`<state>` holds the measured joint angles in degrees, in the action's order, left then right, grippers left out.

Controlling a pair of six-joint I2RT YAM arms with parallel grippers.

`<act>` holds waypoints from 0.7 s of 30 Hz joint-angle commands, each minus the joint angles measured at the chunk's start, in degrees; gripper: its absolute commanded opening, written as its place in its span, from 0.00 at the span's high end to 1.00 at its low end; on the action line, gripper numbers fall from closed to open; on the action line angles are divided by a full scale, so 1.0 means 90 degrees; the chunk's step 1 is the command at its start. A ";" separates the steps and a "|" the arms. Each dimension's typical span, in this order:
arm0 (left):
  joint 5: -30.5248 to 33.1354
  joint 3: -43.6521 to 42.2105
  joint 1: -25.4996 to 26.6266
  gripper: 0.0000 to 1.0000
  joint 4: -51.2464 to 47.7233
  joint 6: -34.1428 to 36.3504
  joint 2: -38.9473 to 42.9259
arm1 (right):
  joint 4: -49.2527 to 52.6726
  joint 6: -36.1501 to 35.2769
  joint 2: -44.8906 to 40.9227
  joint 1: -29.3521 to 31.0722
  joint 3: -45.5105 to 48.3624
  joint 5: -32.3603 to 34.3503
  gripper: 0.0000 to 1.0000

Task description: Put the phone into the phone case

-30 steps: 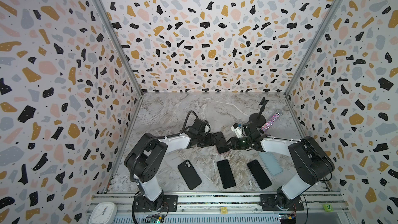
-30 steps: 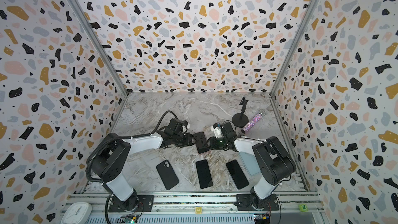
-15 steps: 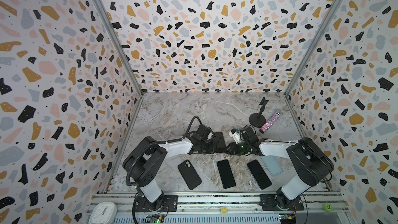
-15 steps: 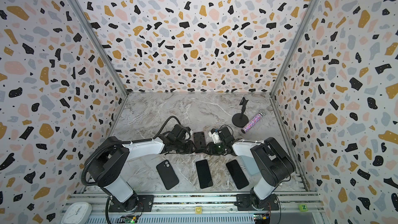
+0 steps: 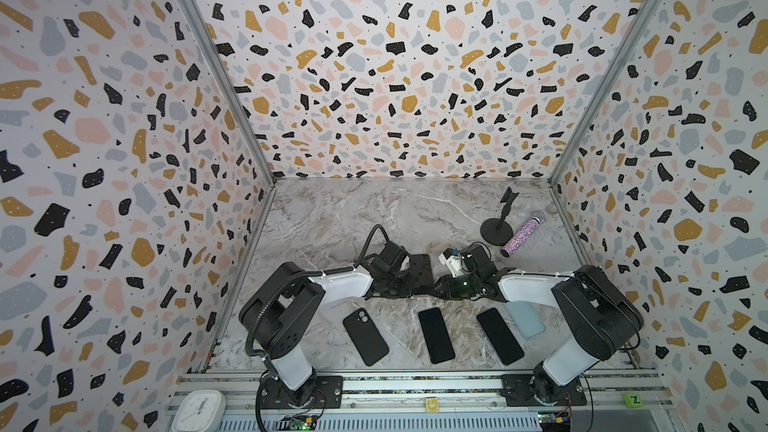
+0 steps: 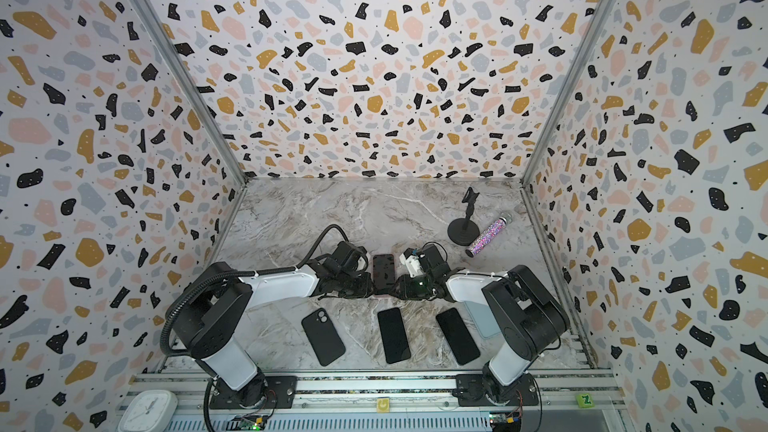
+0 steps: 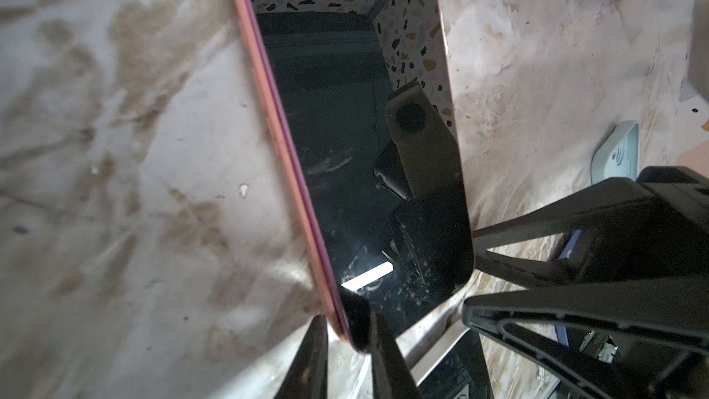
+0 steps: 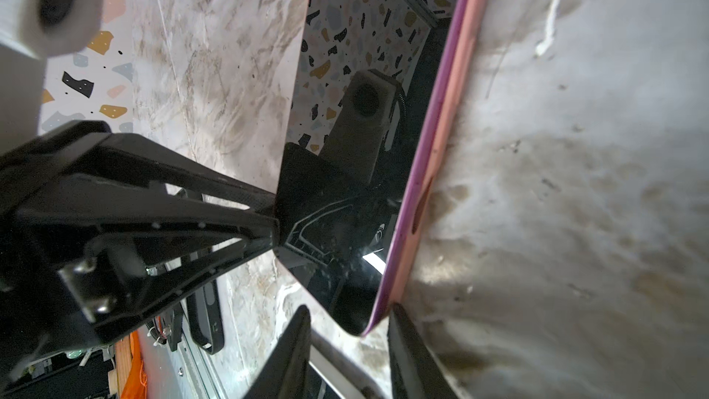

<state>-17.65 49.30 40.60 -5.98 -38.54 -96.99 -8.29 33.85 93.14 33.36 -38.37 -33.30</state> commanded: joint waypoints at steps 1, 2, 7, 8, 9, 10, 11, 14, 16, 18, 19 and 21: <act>0.0062 -0.0079 0.0049 0.81 0.0048 0.0074 -0.0140 | -0.0187 0.0086 -0.0091 0.0106 0.0035 -0.0108 0.65; 0.0048 -0.0100 0.0045 0.82 0.0073 0.0074 -0.0159 | -0.0191 0.0096 -0.0078 0.0127 0.0035 -0.0109 0.65; 0.0089 -0.0212 0.0048 0.86 0.0165 0.0083 -0.0238 | -0.0280 0.0155 -0.0058 0.0197 0.0051 -0.0089 0.65; 0.0090 -0.0232 0.0048 0.87 0.0183 0.0076 -0.0261 | -0.0304 0.0180 -0.0049 0.0225 0.0054 -0.0089 0.65; 0.0096 -0.0250 0.0049 0.87 0.0199 0.0083 -0.0284 | -0.0333 0.0193 -0.0045 0.0246 0.0047 -0.0089 0.65; 0.0099 -0.0277 0.0050 0.89 0.0231 0.0077 -0.0304 | -0.0344 0.0213 -0.0027 0.0285 0.0051 -0.0084 0.65; 0.0101 -0.0282 0.0050 0.90 0.0238 0.0078 -0.0340 | -0.0372 0.0232 -0.0004 0.0320 0.0045 -0.0075 0.65; 0.0109 -0.0292 0.0049 0.92 0.0282 0.0083 -0.0402 | -0.0415 0.0268 0.0041 0.0403 0.0030 -0.0060 0.65; 0.0117 -0.0310 0.0050 0.93 0.0311 0.0085 -0.0442 | -0.0443 0.0282 0.0068 0.0441 0.0035 -0.0052 0.65; 0.0121 -0.0336 0.0050 0.94 0.0341 0.0083 -0.0492 | -0.0451 0.0292 0.0080 0.0443 0.0026 -0.0040 0.65; 0.0117 -0.0358 0.0050 0.95 0.0368 0.0074 -0.0512 | -0.0455 0.0292 0.0089 0.0455 0.0026 -0.0026 0.66; 0.0116 -0.0394 0.0050 0.95 0.0401 0.0074 -0.0541 | -0.0413 0.0278 0.0099 0.0500 0.0006 0.0036 0.66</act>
<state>-17.72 48.25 40.29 -2.63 -38.59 -97.45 -9.26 36.23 93.32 35.11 -37.93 -30.15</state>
